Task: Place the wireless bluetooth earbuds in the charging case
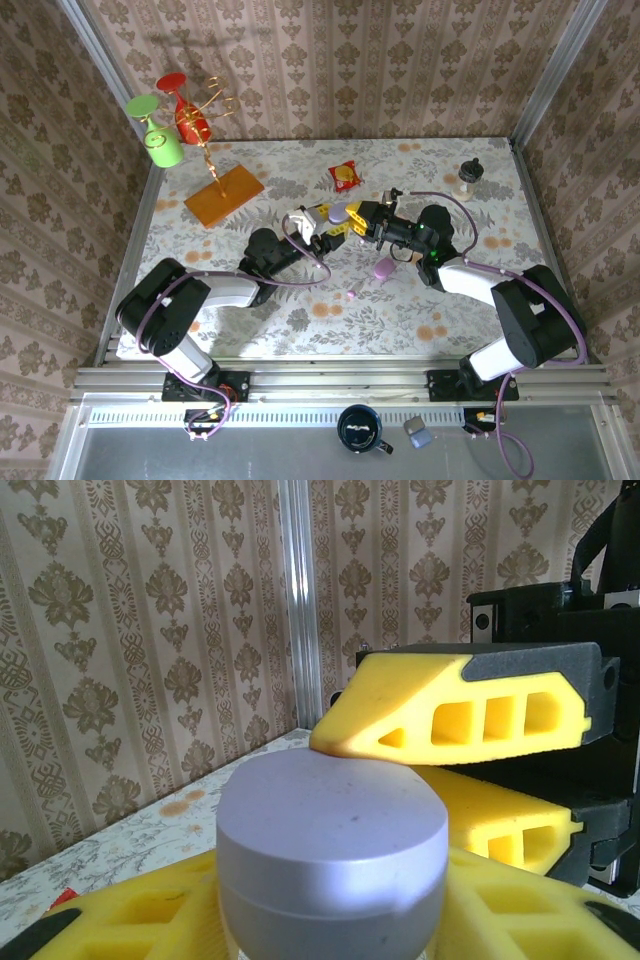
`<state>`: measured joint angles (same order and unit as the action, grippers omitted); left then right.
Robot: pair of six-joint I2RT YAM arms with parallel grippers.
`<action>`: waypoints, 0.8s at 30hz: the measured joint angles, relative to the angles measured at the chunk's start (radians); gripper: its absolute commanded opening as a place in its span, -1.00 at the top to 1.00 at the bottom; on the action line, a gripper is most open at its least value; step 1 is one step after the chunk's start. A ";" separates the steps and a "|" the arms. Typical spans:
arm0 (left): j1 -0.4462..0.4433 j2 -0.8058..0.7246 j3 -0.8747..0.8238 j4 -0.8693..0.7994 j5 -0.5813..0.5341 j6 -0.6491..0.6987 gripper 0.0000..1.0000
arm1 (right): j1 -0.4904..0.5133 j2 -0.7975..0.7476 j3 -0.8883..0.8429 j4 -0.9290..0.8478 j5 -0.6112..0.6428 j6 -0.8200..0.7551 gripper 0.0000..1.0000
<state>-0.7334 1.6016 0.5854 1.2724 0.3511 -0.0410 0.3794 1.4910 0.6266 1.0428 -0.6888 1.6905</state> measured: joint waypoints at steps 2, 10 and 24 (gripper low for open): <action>0.000 0.000 0.000 0.000 0.001 -0.006 -0.06 | 0.000 0.000 0.000 -0.002 0.000 -0.006 1.00; -0.005 0.000 0.005 -0.004 -0.007 -0.023 0.06 | 0.000 0.000 0.000 -0.005 0.000 -0.012 1.00; -0.005 0.000 0.010 -0.010 -0.010 -0.054 0.15 | -0.002 0.000 0.000 -0.005 0.000 -0.015 1.00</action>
<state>-0.7383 1.6020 0.5949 1.2625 0.3408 -0.0948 0.3775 1.4910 0.6266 1.0374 -0.6884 1.6752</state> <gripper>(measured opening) 0.451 0.226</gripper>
